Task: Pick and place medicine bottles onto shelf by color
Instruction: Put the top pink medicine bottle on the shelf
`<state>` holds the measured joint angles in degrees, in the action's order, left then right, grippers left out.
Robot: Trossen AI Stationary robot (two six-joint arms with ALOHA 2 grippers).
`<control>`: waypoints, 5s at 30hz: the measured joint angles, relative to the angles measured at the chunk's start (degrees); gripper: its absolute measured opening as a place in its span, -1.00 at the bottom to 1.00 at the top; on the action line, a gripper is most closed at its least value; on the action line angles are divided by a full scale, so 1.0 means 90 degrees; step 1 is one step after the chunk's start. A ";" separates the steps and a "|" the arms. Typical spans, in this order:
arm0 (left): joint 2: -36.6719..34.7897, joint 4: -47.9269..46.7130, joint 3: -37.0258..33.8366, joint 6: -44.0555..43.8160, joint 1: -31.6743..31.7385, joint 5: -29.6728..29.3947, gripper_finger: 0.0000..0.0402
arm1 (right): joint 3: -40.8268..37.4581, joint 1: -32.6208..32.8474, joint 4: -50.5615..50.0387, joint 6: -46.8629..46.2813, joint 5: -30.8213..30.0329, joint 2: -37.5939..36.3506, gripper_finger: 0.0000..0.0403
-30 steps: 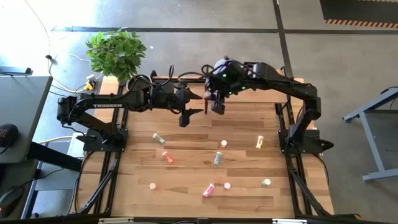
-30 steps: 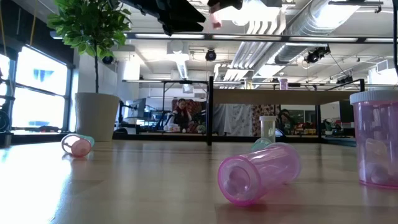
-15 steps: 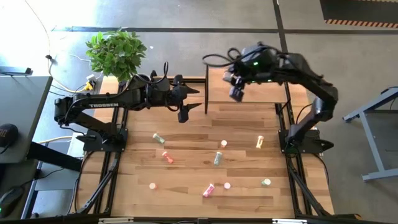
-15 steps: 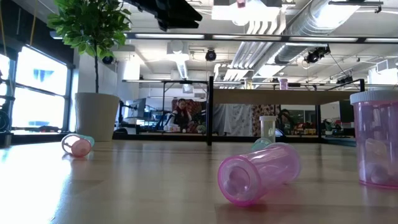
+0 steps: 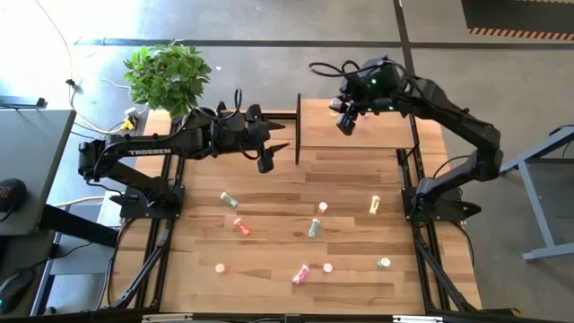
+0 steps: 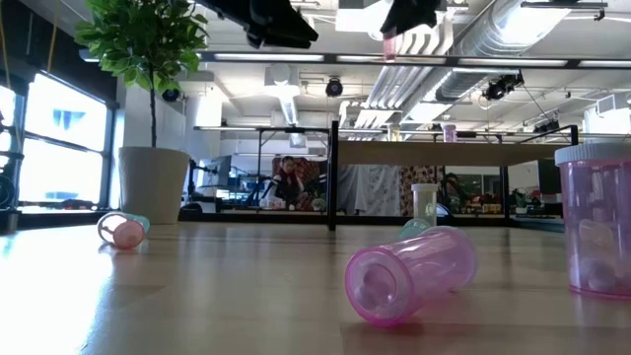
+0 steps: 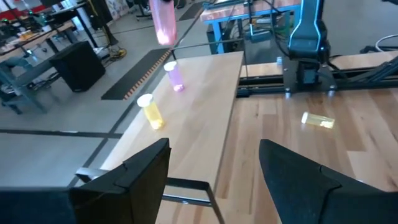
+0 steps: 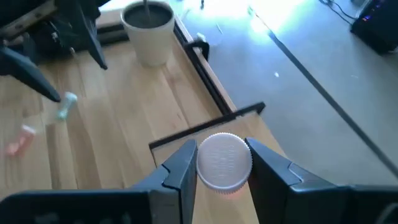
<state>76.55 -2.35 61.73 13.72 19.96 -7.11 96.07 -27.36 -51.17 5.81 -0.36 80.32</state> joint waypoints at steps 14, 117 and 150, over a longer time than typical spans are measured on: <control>0.0000 0.0002 0.0000 -0.0175 0.0359 -0.0021 0.19 | -0.2028 -0.0730 0.3075 -0.0237 0.0820 0.0092 -0.48; 0.0000 -0.0095 0.0000 -0.0234 0.0451 -0.1282 0.19 | -0.1742 -0.1039 0.3149 -0.0429 0.0513 0.1869 -0.25; 0.0002 -0.0141 0.0002 -0.0342 0.0451 -0.1282 0.19 | -0.1741 -0.1041 0.3204 -0.0310 0.0297 0.1864 -0.25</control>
<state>76.58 -3.62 61.76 10.64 24.01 -18.65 80.40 -36.73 -22.33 3.03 2.31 97.10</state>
